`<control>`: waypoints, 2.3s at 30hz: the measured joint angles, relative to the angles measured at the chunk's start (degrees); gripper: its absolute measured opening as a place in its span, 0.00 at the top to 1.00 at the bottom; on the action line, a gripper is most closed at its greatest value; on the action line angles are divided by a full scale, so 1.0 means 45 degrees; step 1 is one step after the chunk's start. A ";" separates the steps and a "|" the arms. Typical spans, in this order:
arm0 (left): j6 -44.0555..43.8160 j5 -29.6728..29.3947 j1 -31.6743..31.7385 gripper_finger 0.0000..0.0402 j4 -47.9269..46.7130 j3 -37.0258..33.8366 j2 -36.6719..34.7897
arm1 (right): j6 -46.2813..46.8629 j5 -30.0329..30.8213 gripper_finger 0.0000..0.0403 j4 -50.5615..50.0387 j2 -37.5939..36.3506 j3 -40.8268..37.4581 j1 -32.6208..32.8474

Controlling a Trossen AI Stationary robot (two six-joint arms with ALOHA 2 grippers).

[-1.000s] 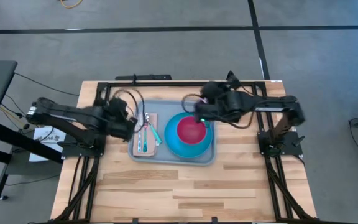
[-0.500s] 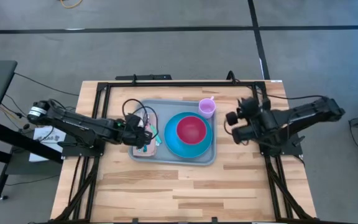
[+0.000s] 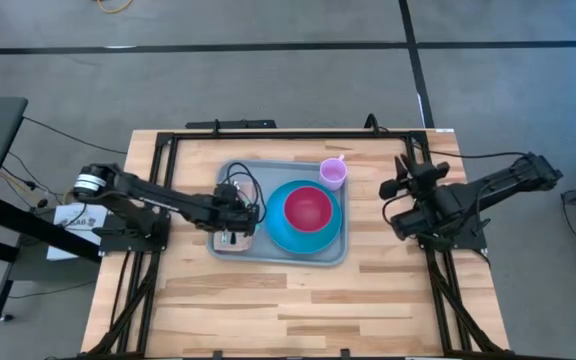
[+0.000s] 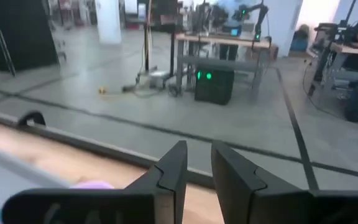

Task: Set up tray
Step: Put the blue spoon on the brown napkin to the right of the fork

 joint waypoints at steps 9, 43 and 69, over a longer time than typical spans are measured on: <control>0.0051 -0.0137 0.1025 0.85 0.1628 0.0005 0.1404 | -0.0063 0.0620 0.83 0.0128 -0.0347 0.0000 -0.0516; -0.1458 0.0323 0.1594 0.85 0.1479 0.0388 0.2841 | -0.0573 0.0566 0.83 0.0408 -0.0328 0.0000 -0.1295; -0.1792 0.0077 0.1619 0.85 0.0698 0.0570 0.2841 | -0.0670 0.0556 0.83 0.0413 -0.0328 0.0000 -0.1295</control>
